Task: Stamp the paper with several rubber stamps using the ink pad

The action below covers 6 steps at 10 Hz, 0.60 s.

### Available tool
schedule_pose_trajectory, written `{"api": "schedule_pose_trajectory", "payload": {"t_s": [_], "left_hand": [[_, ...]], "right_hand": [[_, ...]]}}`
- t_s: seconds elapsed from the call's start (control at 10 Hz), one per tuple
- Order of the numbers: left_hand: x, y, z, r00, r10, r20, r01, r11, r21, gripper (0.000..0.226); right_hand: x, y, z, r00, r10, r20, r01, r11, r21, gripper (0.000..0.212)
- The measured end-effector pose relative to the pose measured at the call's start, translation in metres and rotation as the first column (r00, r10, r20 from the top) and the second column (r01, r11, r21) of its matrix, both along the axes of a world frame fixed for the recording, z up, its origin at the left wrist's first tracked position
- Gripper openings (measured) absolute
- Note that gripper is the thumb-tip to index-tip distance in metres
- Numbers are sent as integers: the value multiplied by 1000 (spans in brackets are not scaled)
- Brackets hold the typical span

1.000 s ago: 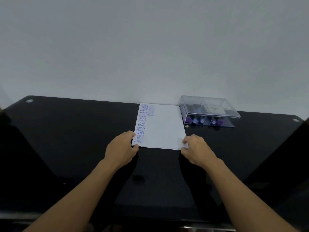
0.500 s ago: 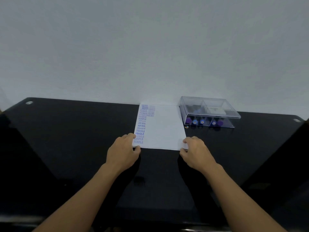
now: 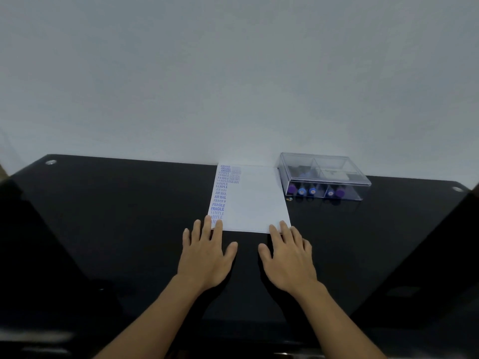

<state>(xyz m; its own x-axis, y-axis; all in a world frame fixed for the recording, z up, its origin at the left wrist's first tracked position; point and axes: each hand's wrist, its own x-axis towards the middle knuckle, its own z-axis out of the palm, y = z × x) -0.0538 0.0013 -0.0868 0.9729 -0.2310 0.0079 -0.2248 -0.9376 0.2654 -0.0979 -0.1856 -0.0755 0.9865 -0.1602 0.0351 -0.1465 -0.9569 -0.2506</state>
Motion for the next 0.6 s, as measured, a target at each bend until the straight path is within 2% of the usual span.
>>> {"api": "schedule_pose_trajectory", "payload": {"t_s": [0.3,0.5,0.6], "left_hand": [[-3,1,-4,1000,-3,14,3,1000,4,73],[-3,1,-4,1000,-4,-11,4,1000,21,101],[-6,0,-6,1000,11,-13,-11,1000,29,104]], "right_hand": [[-3,1,-4,1000,-7,-8,7,1000,-3,64],[-6,3,1,999,-22,-34,22,1000,5,64],[-9,7,6,997,-22,-69,21,1000,-12,65]]}}
